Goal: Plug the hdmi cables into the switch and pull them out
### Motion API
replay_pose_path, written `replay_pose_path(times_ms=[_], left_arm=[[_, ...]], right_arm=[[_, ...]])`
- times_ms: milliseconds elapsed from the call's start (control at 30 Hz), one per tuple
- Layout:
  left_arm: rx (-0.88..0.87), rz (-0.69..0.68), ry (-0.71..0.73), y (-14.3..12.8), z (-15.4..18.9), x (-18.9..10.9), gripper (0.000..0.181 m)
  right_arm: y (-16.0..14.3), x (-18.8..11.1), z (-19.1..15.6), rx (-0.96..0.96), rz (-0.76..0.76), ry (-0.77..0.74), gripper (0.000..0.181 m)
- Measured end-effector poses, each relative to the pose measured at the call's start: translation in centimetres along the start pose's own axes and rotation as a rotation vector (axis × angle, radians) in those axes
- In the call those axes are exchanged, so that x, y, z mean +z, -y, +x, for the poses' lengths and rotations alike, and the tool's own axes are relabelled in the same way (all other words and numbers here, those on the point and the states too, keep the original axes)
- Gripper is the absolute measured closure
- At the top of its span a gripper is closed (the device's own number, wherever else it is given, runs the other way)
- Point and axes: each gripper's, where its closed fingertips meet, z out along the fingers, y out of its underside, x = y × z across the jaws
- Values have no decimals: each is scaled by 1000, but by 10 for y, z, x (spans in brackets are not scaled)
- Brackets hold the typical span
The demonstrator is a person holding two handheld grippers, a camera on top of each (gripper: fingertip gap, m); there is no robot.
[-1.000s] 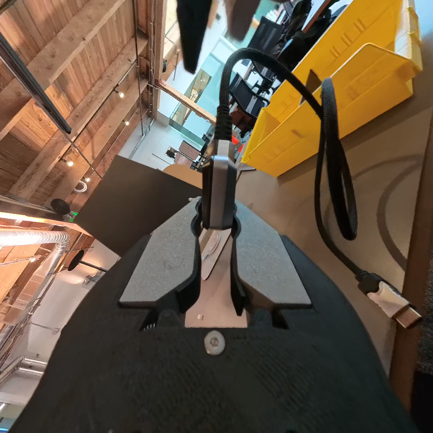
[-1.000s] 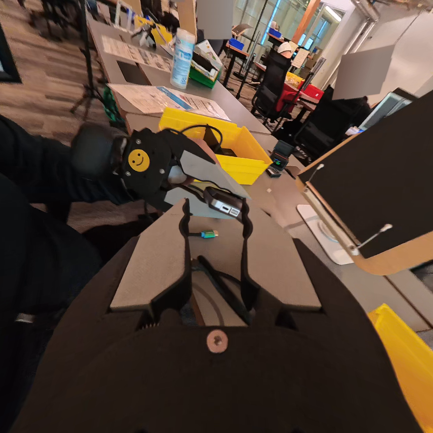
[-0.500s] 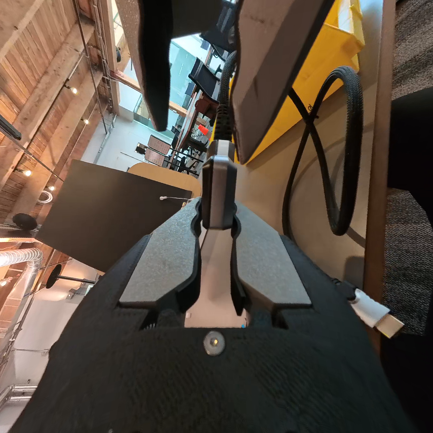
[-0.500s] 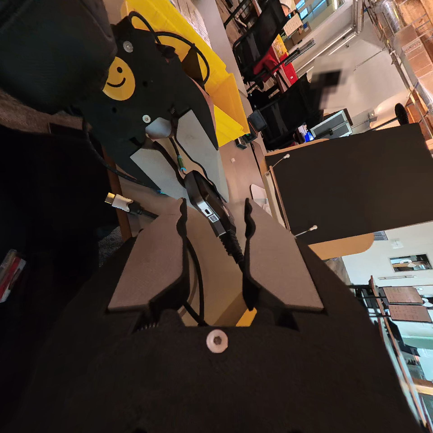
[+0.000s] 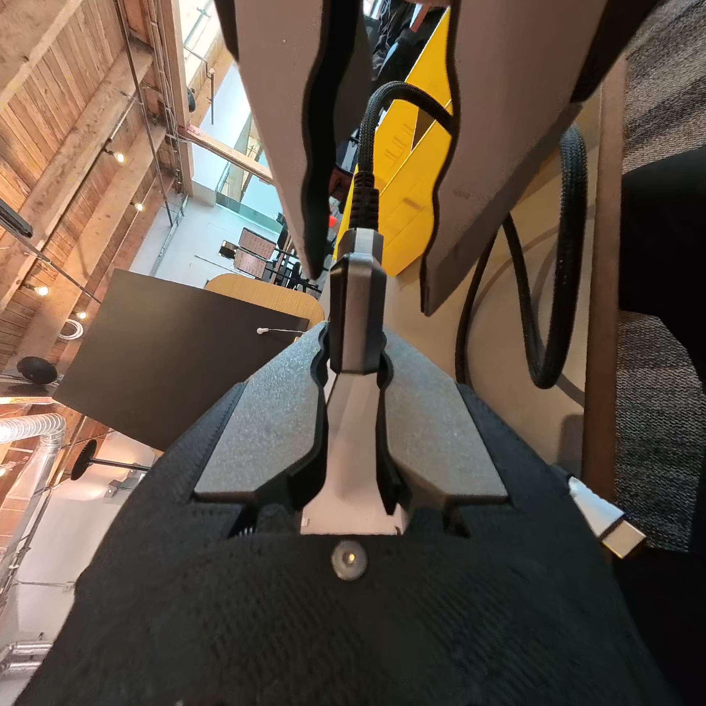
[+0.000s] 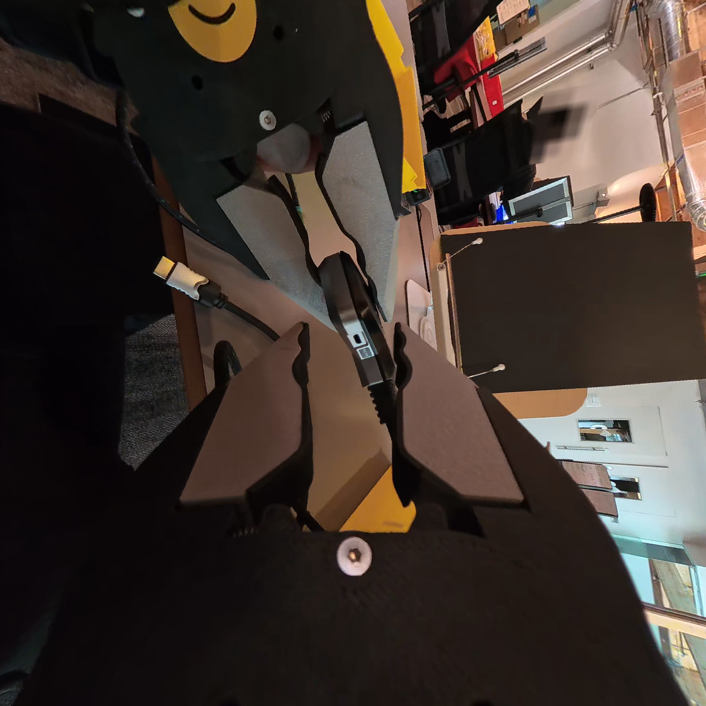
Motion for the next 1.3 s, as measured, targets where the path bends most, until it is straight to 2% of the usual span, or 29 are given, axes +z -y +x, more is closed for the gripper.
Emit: replay_pose_path(times_ms=[200, 433, 700, 867, 1000, 1133, 1300], left_arm=[[-7, 9, -6, 2, 1, 0, 161], [-19, 24, -14, 5, 1, -2, 161], [0, 38, -30, 8, 6, -2, 161], [13, 40, -37, 11, 9, -3, 161], [-78, 67, -62, 15, 6, -5, 160], [-220, 106, -88, 13, -2, -9, 158], [-272, 125, -27, 10, -22, -15, 155]], right_arm=[[-3, 2, -1, -37, -3, -8, 144], [-1, -6, 2, 1, 66, 12, 143], [2, -2, -5, -68, 59, 11, 145], [0, 1, -3, -108, 38, -22, 160], [2, -3, 1, -111, 63, -36, 162], [9, -16, 10, -33, 162, -31, 163], [17, -45, 28, 99, 342, -30, 163]])
